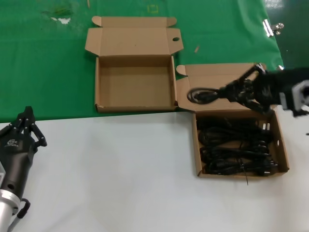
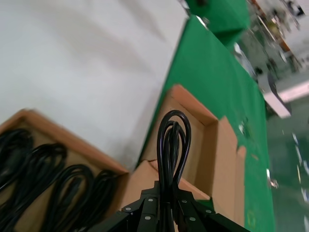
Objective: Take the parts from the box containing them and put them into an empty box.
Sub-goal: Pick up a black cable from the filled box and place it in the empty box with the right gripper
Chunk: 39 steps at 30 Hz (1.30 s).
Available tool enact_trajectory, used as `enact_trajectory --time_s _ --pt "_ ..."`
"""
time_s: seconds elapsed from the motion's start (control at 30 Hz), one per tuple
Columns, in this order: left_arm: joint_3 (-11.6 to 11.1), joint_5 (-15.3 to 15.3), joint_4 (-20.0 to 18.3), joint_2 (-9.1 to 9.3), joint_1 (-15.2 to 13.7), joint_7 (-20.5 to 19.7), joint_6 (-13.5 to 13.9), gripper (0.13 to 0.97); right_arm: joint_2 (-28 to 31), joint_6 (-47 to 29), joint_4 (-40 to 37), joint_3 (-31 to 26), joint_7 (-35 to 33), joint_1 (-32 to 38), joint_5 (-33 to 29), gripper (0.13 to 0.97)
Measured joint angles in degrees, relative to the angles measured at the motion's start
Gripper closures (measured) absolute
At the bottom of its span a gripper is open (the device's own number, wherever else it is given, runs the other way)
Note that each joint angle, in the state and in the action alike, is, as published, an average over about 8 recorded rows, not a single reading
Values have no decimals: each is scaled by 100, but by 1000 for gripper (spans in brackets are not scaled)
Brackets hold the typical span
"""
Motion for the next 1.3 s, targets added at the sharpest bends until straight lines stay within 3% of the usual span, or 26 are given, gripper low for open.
enact_trajectory --time_s 0.23,0.47,0.83,1.1,1.3 --pt "0 0 0 0 0 0 0 957 -371 429 144 -135 1000 148 -429 923" --pt "0 0 0 0 0 0 0 957 -1007 753 -335 -323 1073 489 -758 923" --pt "0 0 0 0 0 0 0 957 -2194 1211 -2000 -433 165 1204 -921 923" --pt "0 0 0 0 0 0 0 957 -3172 1653 -3798 -229 -966 1860 -807 923" --pt "0 0 0 0 0 0 0 957 -3673 2066 -4686 -48 -1523 2148 -731 923"
